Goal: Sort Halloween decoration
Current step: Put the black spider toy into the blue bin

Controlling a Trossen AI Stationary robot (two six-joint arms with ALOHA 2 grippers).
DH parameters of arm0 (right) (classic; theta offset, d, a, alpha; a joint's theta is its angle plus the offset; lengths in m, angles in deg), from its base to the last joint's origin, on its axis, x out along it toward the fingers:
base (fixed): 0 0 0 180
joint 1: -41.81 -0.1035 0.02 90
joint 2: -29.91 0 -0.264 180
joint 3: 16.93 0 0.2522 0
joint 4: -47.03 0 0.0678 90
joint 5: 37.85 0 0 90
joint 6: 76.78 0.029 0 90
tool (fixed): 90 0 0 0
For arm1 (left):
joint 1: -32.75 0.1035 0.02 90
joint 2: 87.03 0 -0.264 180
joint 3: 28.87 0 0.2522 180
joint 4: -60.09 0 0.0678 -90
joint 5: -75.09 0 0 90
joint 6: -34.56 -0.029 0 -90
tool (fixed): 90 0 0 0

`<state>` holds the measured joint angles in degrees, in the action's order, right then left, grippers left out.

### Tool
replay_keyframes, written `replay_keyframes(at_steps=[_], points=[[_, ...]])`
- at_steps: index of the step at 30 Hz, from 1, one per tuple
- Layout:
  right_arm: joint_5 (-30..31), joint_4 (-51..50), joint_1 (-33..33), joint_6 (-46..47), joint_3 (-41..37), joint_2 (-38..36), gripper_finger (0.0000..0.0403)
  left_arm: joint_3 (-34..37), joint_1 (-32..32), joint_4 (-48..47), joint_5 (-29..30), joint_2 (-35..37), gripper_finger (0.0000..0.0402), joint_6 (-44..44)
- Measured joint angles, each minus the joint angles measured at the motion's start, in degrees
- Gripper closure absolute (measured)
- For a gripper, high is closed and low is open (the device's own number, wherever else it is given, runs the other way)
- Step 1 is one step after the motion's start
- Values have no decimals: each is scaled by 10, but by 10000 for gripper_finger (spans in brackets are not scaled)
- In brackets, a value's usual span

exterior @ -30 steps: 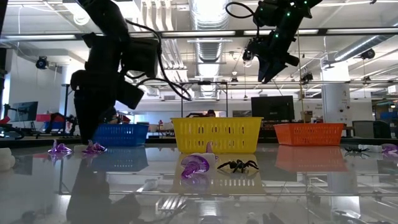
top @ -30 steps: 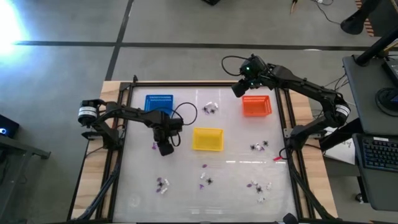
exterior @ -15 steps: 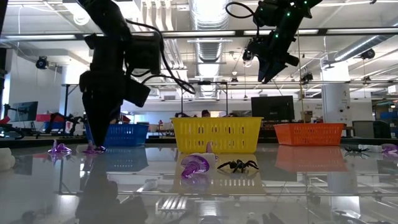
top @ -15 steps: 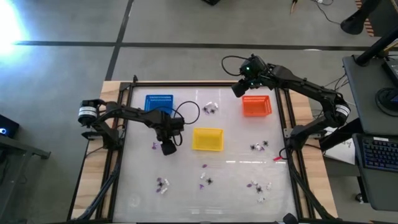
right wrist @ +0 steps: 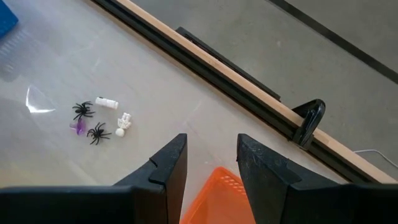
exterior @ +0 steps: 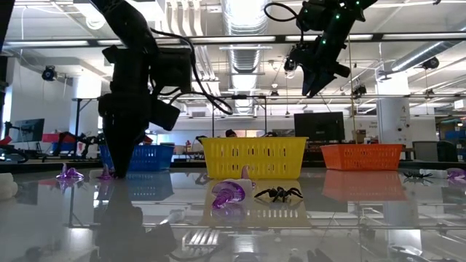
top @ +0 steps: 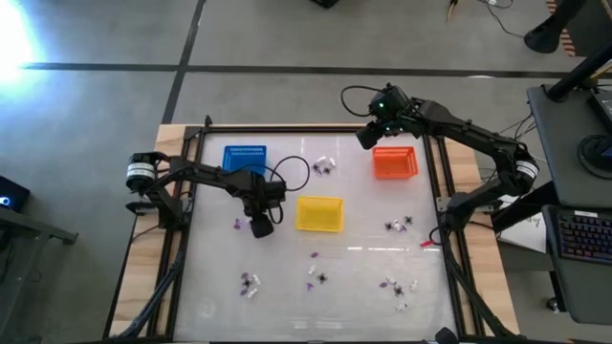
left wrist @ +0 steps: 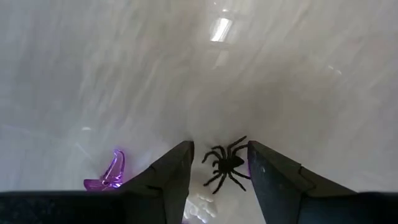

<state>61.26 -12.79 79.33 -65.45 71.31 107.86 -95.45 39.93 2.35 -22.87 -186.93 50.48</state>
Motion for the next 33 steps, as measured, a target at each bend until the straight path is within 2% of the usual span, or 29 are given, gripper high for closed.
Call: replay_keyframes(at_steps=[4, 8, 10, 15, 22, 26, 33], points=[[0, 0, 0, 0, 0, 0, 271, 2, 0, -6, 4, 5, 309, -7], [0, 0, 0, -1, 0, 0, 271, 2, 1, -10, 3, 12, 376, -16], [0, 0, 0, -6, 0, 0, 271, 3, 1, -11, -3, 15, 394, -19], [0, 0, 0, -7, 0, 0, 271, 4, 1, -10, -13, 29, 398, -20], [0, 0, 0, -8, 0, 0, 271, 6, -1, -14, -57, 64, 401, -19], [0, 0, 0, -8, 0, 0, 271, 6, 1, -13, -51, 89, 401, -16], [0, 0, 0, -9, 0, 0, 271, 5, 25, -11, 0, 129, 402, -3]])
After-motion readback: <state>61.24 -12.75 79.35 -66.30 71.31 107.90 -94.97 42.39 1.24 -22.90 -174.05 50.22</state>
